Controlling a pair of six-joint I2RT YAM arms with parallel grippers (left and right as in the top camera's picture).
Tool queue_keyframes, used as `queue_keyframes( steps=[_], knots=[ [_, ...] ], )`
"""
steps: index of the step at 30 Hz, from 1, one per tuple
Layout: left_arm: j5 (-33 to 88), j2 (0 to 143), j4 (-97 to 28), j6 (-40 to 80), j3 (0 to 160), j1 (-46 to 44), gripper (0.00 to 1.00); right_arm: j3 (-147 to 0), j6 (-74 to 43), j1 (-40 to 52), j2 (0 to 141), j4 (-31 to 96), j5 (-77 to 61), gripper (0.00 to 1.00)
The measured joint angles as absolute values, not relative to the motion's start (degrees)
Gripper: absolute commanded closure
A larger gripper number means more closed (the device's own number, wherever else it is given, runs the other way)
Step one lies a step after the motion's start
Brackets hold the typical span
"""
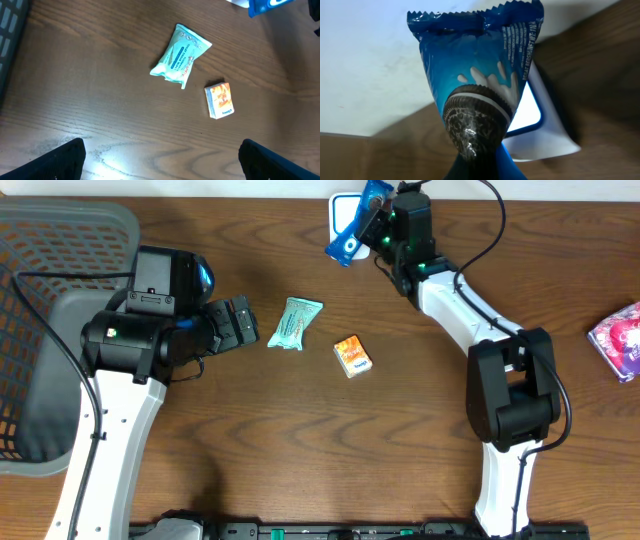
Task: Scan the item barcode
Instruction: 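Carry the Oreo pack right and drop it beside the pink package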
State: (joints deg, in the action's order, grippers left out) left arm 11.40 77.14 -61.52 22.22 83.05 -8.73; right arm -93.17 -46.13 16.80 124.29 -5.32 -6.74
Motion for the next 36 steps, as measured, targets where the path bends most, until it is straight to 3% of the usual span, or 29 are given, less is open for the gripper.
queue_keyframes(
  steps=[8, 20, 22, 25, 26, 28, 30, 36],
  knots=[
    [11.4, 77.1, -61.5, 22.2, 83.0, -8.7, 0.02, -93.3, -40.8, 7.2, 121.7, 9.1, -8.2, 0.99],
    [11.4, 77.1, -61.5, 22.2, 83.0, -8.7, 0.02, -95.2, -31.4, -20.8, 110.7, 32.2, -6.1, 0.99],
    [11.4, 77.1, -61.5, 22.2, 83.0, -8.7, 0.02, -95.1, -29.1, -23.2, 111.2, 32.7, -5.4, 0.94],
    [11.4, 77.1, -61.5, 22.2, 83.0, -8.7, 0.02, -95.1, -25.1, -26.3, 112.6, 32.5, -4.9, 0.77],
    [11.4, 77.1, -61.5, 22.2, 83.0, -8.7, 0.02, -95.1, -24.3, -27.2, 113.0, 32.4, -4.6, 0.67],
    [11.4, 77.1, -61.5, 22.2, 83.0, -8.7, 0.02, -95.1, -22.1, -28.3, 114.1, 32.3, -4.4, 0.36],
    [11.4, 77.1, -61.6, 22.2, 83.0, -8.7, 0.02, -95.1, -21.0, -29.0, 115.5, 32.5, -4.1, 0.30],
    [11.4, 77.1, -61.5, 22.2, 83.0, -8.7, 0.02, -95.1, -19.6, -28.8, 118.1, 34.3, -5.0, 0.30]
  ],
)
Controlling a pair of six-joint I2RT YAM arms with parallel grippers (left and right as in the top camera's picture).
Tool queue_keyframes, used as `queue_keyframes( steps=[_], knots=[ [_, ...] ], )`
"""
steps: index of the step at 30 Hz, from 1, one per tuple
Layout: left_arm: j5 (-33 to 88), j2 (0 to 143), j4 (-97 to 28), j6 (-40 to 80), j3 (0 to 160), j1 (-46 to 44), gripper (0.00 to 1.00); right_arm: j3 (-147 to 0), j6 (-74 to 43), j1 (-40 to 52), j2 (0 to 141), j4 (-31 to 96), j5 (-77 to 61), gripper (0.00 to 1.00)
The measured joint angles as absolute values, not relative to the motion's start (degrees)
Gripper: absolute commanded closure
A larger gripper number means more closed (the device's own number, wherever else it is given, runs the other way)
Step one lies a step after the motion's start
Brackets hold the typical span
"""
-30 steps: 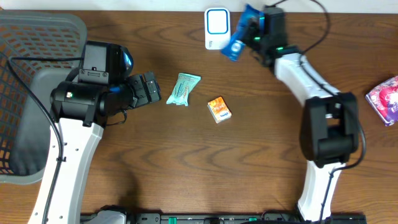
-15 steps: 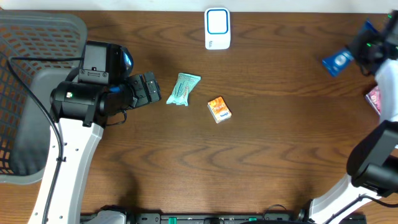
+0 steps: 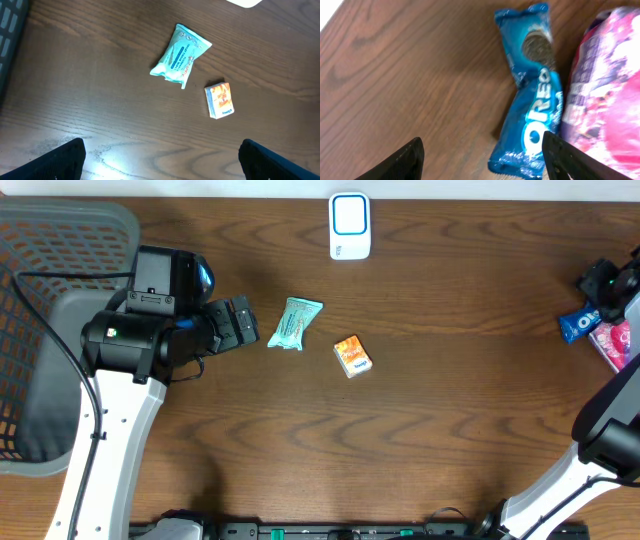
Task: Scan the item barcode
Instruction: 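Carry the Oreo pack right and drop it beside the pink package, then reach the right gripper to the green tissue pack and grasp it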
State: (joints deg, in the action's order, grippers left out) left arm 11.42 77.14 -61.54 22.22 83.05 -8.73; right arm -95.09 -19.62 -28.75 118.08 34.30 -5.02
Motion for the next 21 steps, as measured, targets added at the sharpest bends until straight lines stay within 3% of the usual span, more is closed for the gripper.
queue_keyframes(
  steps=[11, 13, 21],
  knots=[
    [11.4, 77.1, -61.5, 22.2, 83.0, -8.7, 0.02, -95.1, -16.0, -23.9, 113.5, 35.8, -27.7, 0.32],
    [11.4, 77.1, -61.5, 22.2, 83.0, -8.7, 0.02, -95.1, -15.6, -21.3, 112.0, 38.1, -32.4, 0.36],
    [11.4, 77.1, -61.5, 22.2, 83.0, -8.7, 0.02, -95.2, -11.7, -5.8, 111.5, 46.0, -39.9, 0.37]
  ],
)
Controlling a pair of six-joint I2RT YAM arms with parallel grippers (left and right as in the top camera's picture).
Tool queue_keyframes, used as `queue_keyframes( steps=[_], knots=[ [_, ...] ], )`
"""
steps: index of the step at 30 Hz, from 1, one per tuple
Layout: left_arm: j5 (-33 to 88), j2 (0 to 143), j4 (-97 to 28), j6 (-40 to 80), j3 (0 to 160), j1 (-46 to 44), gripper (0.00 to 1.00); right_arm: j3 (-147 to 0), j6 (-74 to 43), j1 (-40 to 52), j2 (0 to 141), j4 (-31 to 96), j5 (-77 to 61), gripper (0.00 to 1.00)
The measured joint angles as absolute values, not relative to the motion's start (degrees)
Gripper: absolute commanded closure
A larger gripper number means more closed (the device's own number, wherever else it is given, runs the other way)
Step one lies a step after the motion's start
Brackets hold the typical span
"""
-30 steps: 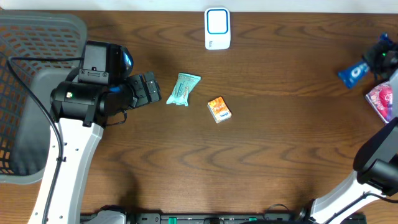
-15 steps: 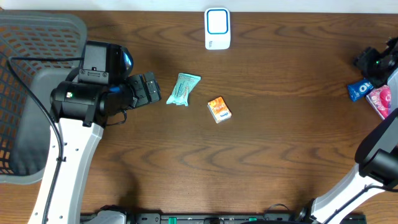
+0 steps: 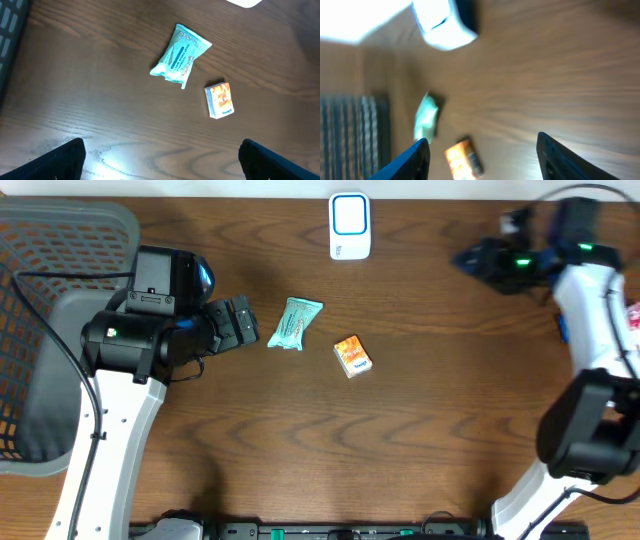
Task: Scan the item barcode
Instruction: 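Reach the right gripper to the green tissue pack and grasp it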
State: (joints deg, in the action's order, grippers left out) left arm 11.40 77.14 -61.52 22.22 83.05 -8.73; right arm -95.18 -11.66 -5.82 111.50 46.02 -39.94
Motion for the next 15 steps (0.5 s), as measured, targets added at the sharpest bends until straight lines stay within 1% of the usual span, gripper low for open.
queue_keyframes(
  steps=[3, 7, 12, 15],
  knots=[
    [11.4, 77.1, -61.5, 22.2, 83.0, -8.7, 0.02, -95.2, -11.5, 0.1, 112.0, 46.1, -40.3, 0.37],
    [11.4, 77.1, -61.5, 22.2, 83.0, -8.7, 0.02, -95.2, -12.1, 8.4, 113.4, 45.0, -39.6, 0.44],
    [11.4, 77.1, -61.5, 22.2, 83.0, -8.7, 0.02, -95.2, -20.3, 16.9, 114.7, 43.4, -32.6, 0.43],
    [11.4, 77.1, -61.5, 22.2, 83.0, -8.7, 0.02, -95.2, -24.6, 20.6, 115.4, 39.7, -29.6, 0.41]
  ],
)
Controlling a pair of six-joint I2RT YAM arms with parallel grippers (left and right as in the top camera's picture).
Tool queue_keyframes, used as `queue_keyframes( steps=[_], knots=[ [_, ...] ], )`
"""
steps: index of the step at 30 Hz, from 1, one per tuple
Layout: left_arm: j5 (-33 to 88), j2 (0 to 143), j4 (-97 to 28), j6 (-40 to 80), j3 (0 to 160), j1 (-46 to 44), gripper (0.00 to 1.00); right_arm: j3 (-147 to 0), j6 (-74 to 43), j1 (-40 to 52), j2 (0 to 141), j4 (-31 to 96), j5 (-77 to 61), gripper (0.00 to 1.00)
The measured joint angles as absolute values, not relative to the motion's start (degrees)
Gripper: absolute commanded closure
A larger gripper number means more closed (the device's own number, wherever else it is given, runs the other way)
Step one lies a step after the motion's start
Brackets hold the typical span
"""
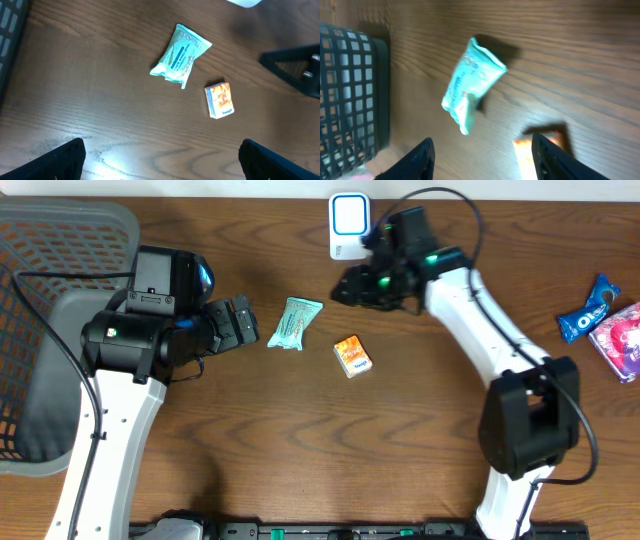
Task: Scan the item barcode
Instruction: 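Reach the right gripper to the green tissue pack and grasp it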
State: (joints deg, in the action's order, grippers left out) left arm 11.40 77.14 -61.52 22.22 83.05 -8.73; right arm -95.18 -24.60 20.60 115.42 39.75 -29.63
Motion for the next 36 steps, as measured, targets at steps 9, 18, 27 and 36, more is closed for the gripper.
queue_keyframes(
  steps=[9, 18, 27, 36],
  knots=[
    [11.4, 77.1, -61.5, 22.2, 83.0, -8.7, 0.02, -95.2, -36.9, 28.8, 123.3, 32.1, -27.0, 0.42],
    [11.4, 77.1, -61.5, 22.2, 83.0, -8.7, 0.02, -95.2, -42.5, 29.1, 127.8, 30.7, -26.2, 0.43],
    [11.4, 77.1, -61.6, 22.2, 83.0, -8.7, 0.02, -95.5, -45.7, 31.5, 131.2, 26.1, -27.1, 0.65],
    [11.4, 77.1, -61.5, 22.2, 83.0, -8.7, 0.02, -96.3, -46.3, 31.7, 132.2, 25.6, -29.8, 0.99]
  ],
)
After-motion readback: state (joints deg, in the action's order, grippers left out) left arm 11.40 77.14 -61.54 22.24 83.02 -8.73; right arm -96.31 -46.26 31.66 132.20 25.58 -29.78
